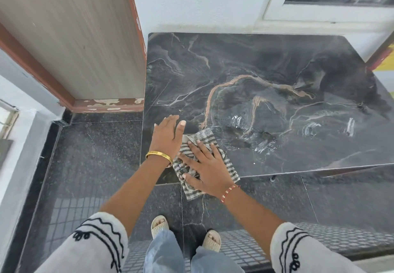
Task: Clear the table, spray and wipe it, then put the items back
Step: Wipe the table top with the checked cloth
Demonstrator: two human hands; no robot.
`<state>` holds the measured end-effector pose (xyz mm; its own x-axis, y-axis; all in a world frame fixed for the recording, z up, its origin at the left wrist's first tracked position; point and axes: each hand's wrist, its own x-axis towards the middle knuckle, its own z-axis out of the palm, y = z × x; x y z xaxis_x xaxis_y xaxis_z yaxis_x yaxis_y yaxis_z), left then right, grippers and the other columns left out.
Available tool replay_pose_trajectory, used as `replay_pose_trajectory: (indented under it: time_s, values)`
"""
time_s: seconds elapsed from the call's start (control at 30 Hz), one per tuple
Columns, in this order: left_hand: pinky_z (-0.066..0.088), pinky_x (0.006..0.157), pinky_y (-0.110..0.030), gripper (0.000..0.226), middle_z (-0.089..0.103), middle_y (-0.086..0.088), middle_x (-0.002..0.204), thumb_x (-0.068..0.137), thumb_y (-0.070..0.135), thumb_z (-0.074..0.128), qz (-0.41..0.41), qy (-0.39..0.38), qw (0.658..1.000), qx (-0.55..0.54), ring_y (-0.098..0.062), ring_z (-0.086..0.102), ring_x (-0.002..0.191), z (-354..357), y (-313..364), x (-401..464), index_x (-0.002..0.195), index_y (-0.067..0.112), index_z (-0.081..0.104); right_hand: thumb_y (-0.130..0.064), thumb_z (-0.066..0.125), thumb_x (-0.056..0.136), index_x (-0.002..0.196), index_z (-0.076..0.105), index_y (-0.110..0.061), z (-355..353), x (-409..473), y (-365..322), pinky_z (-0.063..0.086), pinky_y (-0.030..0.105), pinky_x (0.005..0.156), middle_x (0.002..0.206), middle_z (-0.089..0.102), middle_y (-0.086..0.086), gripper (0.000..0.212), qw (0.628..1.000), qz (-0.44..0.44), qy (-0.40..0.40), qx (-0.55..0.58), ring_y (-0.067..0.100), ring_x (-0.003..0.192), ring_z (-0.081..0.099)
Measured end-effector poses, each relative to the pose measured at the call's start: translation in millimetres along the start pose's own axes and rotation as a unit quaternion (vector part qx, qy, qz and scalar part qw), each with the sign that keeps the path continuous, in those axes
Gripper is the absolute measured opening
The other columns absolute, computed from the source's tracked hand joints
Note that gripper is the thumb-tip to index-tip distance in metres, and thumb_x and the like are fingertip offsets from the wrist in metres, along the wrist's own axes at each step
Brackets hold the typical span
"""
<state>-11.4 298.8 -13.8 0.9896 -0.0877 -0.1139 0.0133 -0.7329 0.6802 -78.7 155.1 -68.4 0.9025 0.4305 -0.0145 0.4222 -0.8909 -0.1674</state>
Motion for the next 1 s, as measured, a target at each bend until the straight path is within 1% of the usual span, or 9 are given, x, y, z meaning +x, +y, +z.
replay_pose_trajectory:
  time_s: [0.07, 0.2, 0.3, 0.47, 0.53, 0.63, 0.77, 0.87, 1.0]
  values:
    - [0.008, 0.118, -0.047, 0.048, 0.041, -0.011, 0.145, 0.098, 0.033, 0.026, 0.003, 0.006, 1.000, 0.005, -0.023, 0.028, 0.140, 7.8, 8.5, -4.0, 0.136, 0.007, 0.040, -0.057, 0.033, 0.086, 0.133, 0.048, -0.034, -4.3, 1.6, -0.1, 0.027, 0.058, 0.108, 0.146, 0.044, 0.007, 0.055, 1.000, 0.001, -0.007, 0.020, 0.029, 0.138, 0.037]
    - [0.006, 0.119, -0.045, 0.047, 0.040, -0.011, 0.145, 0.098, 0.032, 0.028, -0.001, 0.018, 1.000, 0.003, -0.023, 0.026, 0.141, 17.4, 18.1, -7.9, 0.136, 0.008, 0.040, -0.058, 0.025, 0.083, 0.135, 0.045, -0.031, -7.9, 9.3, 1.9, 0.009, 0.056, 0.114, 0.154, 0.028, 0.007, 0.063, 0.998, 0.007, -0.021, 0.052, 0.028, 0.145, 0.018]
    - [0.006, 0.119, -0.045, 0.046, 0.039, -0.011, 0.146, 0.098, 0.032, 0.029, -0.005, 0.022, 1.000, 0.003, -0.023, 0.026, 0.141, 20.8, 20.8, -5.9, 0.136, 0.008, 0.041, -0.060, 0.018, 0.079, 0.138, 0.042, -0.031, -9.0, 18.2, 5.3, 0.003, 0.054, 0.116, 0.157, 0.020, 0.005, 0.070, 0.998, 0.013, -0.035, 0.053, 0.027, 0.147, 0.011]
    - [0.004, 0.118, -0.044, 0.044, 0.038, -0.010, 0.147, 0.098, 0.029, 0.029, -0.020, 0.028, 0.999, 0.008, -0.023, 0.024, 0.142, 24.2, 19.3, 10.0, 0.136, 0.011, 0.040, -0.064, 0.018, 0.077, 0.142, 0.039, -0.026, -8.3, 52.3, 22.4, 0.011, 0.056, 0.116, 0.155, 0.027, 0.006, 0.078, 0.998, 0.022, -0.018, 0.048, 0.027, 0.146, 0.015]
    - [0.005, 0.118, -0.044, 0.044, 0.037, -0.010, 0.148, 0.098, 0.028, 0.029, -0.022, 0.026, 0.999, 0.013, -0.024, 0.024, 0.142, 25.4, 17.2, 20.5, 0.137, 0.011, 0.040, -0.066, 0.014, 0.076, 0.143, 0.036, -0.025, -9.6, 68.4, 30.4, 0.010, 0.056, 0.116, 0.154, 0.028, 0.005, 0.081, 0.998, 0.033, -0.018, 0.045, 0.027, 0.146, 0.015]
    - [0.006, 0.118, -0.045, 0.046, 0.037, -0.010, 0.147, 0.098, 0.031, 0.028, -0.025, 0.028, 0.999, 0.020, -0.023, 0.026, 0.141, 26.9, 12.6, 34.0, 0.137, 0.010, 0.040, -0.066, 0.009, 0.074, 0.145, 0.032, -0.025, -11.4, 83.9, 39.5, 0.009, 0.056, 0.116, 0.157, 0.022, 0.003, 0.085, 0.998, 0.036, -0.018, 0.043, 0.025, 0.147, 0.012]
    - [0.012, 0.117, -0.051, 0.063, 0.043, -0.007, 0.142, 0.086, 0.045, 0.019, -0.021, 0.053, 0.998, 0.015, -0.023, 0.033, 0.137, 30.7, 6.4, 53.0, 0.132, 0.011, 0.046, -0.065, 0.006, 0.073, 0.145, 0.031, -0.028, -14.6, 108.7, 55.5, 0.008, 0.055, 0.116, 0.159, 0.015, 0.002, 0.084, 0.998, 0.048, -0.020, 0.040, 0.024, 0.147, 0.009]
    - [0.011, 0.116, -0.050, 0.073, 0.039, -0.007, 0.146, 0.082, 0.054, 0.011, -0.010, 0.064, 0.997, 0.033, -0.022, 0.030, 0.139, 34.6, -0.9, 72.1, 0.137, 0.016, 0.041, -0.062, 0.006, 0.075, 0.147, 0.023, -0.034, -17.7, 133.1, 70.0, 0.007, 0.055, 0.117, 0.159, 0.015, 0.003, 0.079, 0.997, 0.069, -0.011, 0.045, 0.025, 0.147, 0.009]
    - [0.010, 0.116, -0.049, 0.079, 0.037, -0.010, 0.147, 0.079, 0.055, 0.007, -0.004, 0.062, 0.997, 0.047, -0.025, 0.027, 0.140, 38.2, -1.8, 102.5, 0.139, 0.012, 0.037, -0.064, 0.005, 0.076, 0.147, 0.021, -0.036, -21.5, 160.4, 93.2, 0.005, 0.055, 0.116, 0.158, 0.016, 0.004, 0.077, 0.995, 0.091, -0.002, 0.041, 0.026, 0.147, 0.010]
